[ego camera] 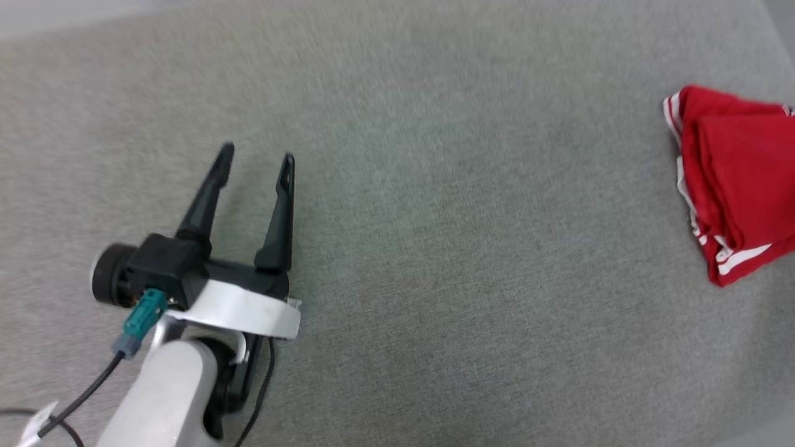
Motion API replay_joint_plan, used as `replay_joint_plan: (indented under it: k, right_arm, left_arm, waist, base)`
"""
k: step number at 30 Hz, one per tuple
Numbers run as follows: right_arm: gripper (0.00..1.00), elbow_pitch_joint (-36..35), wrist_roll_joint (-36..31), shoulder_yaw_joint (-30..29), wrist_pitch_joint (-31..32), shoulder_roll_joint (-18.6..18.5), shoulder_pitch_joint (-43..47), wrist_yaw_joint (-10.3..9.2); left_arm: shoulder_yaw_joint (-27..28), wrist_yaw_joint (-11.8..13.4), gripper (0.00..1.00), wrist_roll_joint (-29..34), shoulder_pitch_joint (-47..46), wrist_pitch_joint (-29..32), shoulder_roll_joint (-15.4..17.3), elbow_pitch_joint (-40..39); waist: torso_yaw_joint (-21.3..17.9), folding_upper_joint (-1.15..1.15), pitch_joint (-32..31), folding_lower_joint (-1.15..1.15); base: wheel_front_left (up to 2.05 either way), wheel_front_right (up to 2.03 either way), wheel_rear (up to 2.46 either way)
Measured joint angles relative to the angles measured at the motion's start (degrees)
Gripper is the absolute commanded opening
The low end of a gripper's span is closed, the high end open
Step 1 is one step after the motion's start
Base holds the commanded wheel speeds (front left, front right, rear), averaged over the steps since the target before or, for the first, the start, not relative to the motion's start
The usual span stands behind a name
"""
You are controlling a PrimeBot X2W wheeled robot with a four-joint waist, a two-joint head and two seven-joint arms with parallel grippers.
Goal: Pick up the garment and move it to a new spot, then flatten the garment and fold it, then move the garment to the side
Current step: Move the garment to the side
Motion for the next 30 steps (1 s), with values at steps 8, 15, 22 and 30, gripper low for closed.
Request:
replay_joint_plan:
  k: [8,15,22,30]
  right_arm:
    - [1.0,-10.43,2.8,5.53,-0.9,4.58,11.73,0.0]
    - [1.0,-21.13,2.1,6.89,1.02,11.71,20.39,0.0]
    - [1.0,-33.21,-2.08,7.05,3.11,17.91,26.96,0.0]
    - [1.0,-46.77,-6.33,5.69,4.66,22.93,36.12,0.0]
  left_arm:
    - [0.66,1.76,1.0,-2.61,6.16,-1.76,-2.02,3.94]
    - [1.34,2.56,1.0,-4.42,9.8,-2.52,-3.16,6.19]
    - [2.85,3.37,1.0,-4.57,11.45,-3.02,-2.1,7.14]
    - [3.24,4.3,1.0,-4.37,13.7,-2.83,-0.33,7.94]
  waist:
    - [2.62,0.0,-9.35,0.0]
    - [7.51,0.0,-14.77,-0.01]
    - [12.93,0.0,-18.06,-0.01]
    - [15.9,0.0,-21.56,-0.01]
  base:
    - [0.0,0.0,0.0]
    - [0.0,0.0,0.0]
    - [0.0,0.0,0.0]
    - [0.0,0.0,0.0]
